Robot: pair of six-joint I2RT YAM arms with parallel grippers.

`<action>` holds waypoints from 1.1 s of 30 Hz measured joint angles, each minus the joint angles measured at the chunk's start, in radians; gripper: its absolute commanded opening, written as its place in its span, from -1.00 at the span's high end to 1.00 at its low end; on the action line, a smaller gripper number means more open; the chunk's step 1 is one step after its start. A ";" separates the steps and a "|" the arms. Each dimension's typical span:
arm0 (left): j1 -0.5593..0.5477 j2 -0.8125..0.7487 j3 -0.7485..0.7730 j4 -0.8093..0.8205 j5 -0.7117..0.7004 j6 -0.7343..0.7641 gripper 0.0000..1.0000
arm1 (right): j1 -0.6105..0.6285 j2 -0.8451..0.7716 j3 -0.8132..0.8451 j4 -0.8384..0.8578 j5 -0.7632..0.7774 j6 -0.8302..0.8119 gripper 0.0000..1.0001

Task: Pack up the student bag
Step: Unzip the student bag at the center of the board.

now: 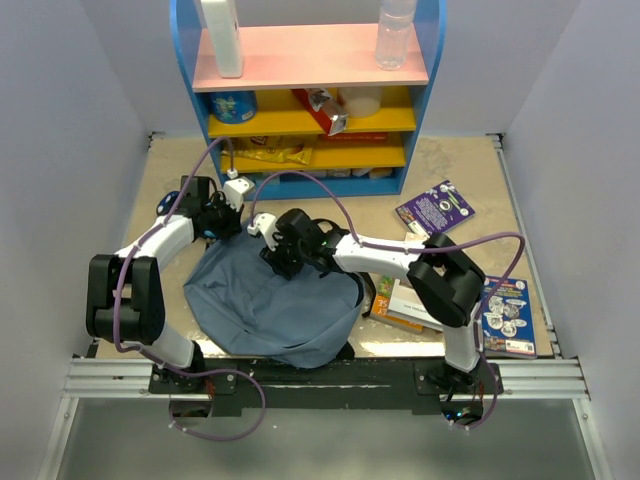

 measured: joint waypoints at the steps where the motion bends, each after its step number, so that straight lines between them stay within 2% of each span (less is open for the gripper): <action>1: 0.000 0.000 0.000 0.001 0.000 -0.002 0.89 | 0.001 0.005 0.003 0.000 0.000 0.001 0.38; 2: 0.000 0.000 0.000 0.001 0.000 -0.006 0.89 | 0.002 0.011 0.008 -0.002 0.000 0.002 0.53; 4: 0.000 0.000 0.000 0.002 0.000 -0.010 0.89 | 0.003 0.025 0.014 -0.002 -0.001 0.005 0.68; 5: 0.000 0.000 -0.001 0.003 0.000 -0.012 0.89 | 0.005 0.030 0.017 -0.002 0.000 0.005 0.89; 6: 0.000 0.000 -0.001 0.003 0.000 -0.013 0.89 | 0.005 0.036 0.018 -0.001 0.000 0.006 0.99; 15: 0.000 -0.018 -0.019 0.017 -0.005 -0.021 0.97 | 0.010 0.039 0.021 0.002 0.018 0.023 1.00; 21: 0.000 -0.024 -0.039 0.042 -0.028 -0.075 1.00 | 0.040 -0.019 0.021 0.012 0.062 0.053 1.00; 33: 0.000 -0.042 -0.067 0.042 -0.072 -0.144 1.00 | 0.201 -0.034 0.021 0.047 0.126 0.132 1.00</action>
